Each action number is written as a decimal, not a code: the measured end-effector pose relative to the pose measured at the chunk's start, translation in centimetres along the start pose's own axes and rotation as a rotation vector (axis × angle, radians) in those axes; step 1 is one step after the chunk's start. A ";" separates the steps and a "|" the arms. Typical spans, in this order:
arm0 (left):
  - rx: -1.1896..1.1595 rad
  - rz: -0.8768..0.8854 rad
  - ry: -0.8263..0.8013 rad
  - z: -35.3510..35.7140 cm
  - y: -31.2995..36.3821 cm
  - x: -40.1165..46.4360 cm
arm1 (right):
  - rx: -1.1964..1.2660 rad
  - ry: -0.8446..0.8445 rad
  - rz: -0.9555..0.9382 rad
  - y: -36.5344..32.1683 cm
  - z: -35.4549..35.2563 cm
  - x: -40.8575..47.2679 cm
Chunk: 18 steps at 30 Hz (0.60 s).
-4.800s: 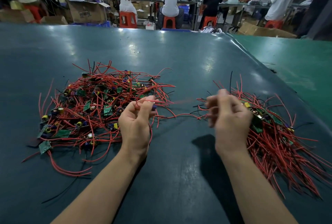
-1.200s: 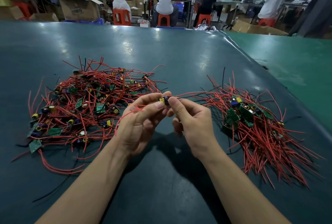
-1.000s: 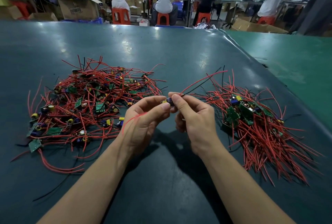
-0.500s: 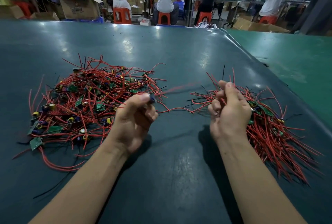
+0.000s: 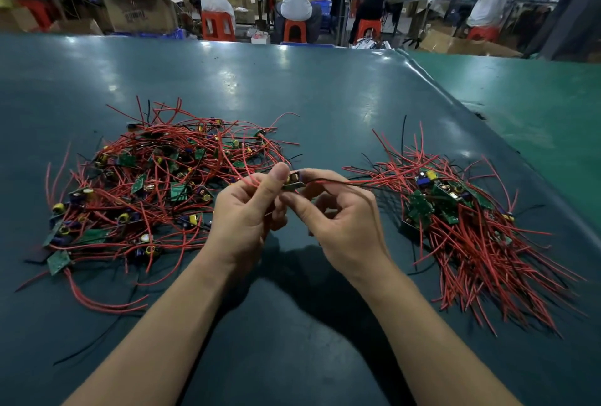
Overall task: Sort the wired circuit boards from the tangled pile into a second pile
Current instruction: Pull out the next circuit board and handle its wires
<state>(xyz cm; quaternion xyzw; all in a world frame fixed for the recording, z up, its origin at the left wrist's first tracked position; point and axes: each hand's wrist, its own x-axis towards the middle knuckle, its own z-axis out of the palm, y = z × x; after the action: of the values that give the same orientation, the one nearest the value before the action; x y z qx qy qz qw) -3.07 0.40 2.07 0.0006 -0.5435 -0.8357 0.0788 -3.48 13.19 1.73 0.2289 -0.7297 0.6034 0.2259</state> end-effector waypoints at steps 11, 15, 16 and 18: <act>1.268 0.683 0.503 -2.5 -0.2 0.4 | 0.604 0.936 0.408 -0.6 -3.6 2.2; 1.587 0.251 0.574 -4.3 0.1 1.3 | 0.694 0.919 0.578 0.1 -3.5 2.1; 1.651 0.158 0.553 -4.6 0.1 1.4 | 0.665 0.884 0.562 0.1 -3.1 2.1; 1.750 0.074 0.519 -4.8 0.1 1.4 | 0.603 0.805 0.532 -0.2 -2.5 2.1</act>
<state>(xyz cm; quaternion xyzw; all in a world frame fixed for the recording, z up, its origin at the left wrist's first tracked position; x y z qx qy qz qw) -4.03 -4.20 0.32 0.2306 -0.9482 -0.0957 0.1965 -4.90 15.54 3.54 -0.1562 -0.4140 0.8609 0.2510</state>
